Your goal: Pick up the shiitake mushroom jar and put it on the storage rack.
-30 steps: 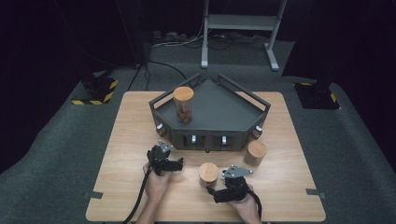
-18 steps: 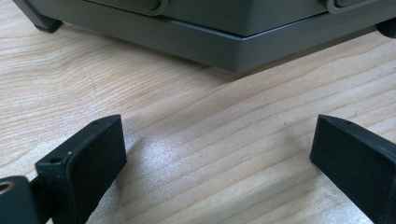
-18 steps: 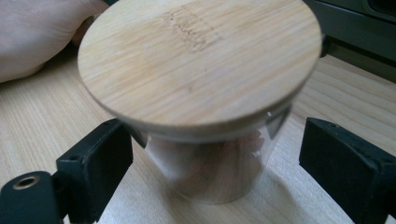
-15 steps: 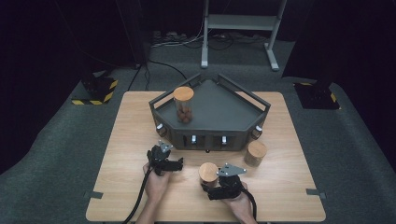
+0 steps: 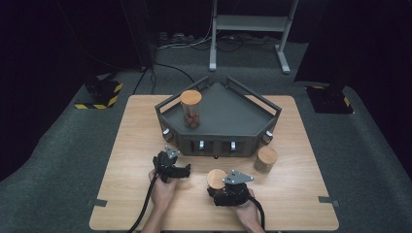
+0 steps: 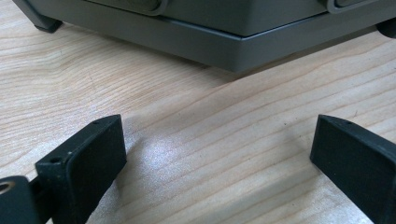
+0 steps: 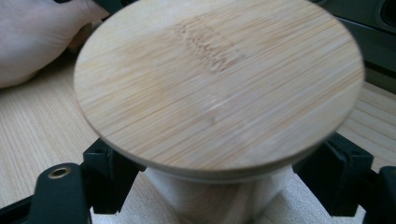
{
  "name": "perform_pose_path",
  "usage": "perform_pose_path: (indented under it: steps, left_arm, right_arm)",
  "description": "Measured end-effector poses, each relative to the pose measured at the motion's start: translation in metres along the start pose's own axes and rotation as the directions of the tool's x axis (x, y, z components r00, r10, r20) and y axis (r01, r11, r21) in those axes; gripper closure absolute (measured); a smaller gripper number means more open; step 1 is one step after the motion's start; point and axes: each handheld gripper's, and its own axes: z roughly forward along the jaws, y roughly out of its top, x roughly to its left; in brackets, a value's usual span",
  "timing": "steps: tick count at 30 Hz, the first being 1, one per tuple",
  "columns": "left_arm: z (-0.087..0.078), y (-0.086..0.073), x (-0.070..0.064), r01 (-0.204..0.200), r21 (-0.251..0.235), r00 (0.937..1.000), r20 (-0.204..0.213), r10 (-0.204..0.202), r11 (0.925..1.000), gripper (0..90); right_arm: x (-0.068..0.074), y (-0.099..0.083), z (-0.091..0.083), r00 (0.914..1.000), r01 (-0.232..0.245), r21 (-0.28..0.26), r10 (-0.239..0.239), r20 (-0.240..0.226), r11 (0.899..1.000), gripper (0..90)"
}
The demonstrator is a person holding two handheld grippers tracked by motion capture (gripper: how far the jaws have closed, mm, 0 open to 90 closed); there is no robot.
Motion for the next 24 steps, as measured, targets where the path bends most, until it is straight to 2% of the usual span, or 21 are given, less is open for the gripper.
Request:
perform_pose_path:
  steps: [4, 12, 24]
  left_arm:
    - [0.0, 0.0, 0.0, 0.001, -0.001, 1.0, 0.0, -0.001, 1.0, 3.2]
    - [0.0, 0.0, 0.0, -0.002, 0.001, 1.0, -0.001, 0.002, 1.0, 3.2]
    - [0.0, 0.0, 0.0, 0.0, 0.0, 1.0, 0.0, 0.0, 1.0, 3.2]
  right_arm:
    - [0.001, 0.0, 0.0, 0.9999, 0.013, -0.009, -0.012, 0.006, 1.0, 23.2]
    - [0.006, 0.0, -0.002, 0.997, 0.064, -0.024, -0.062, 0.045, 0.998, 25.2]
    - [0.002, 0.004, -0.012, 0.9965, 0.055, -0.036, -0.052, 0.065, 0.998, 25.3]
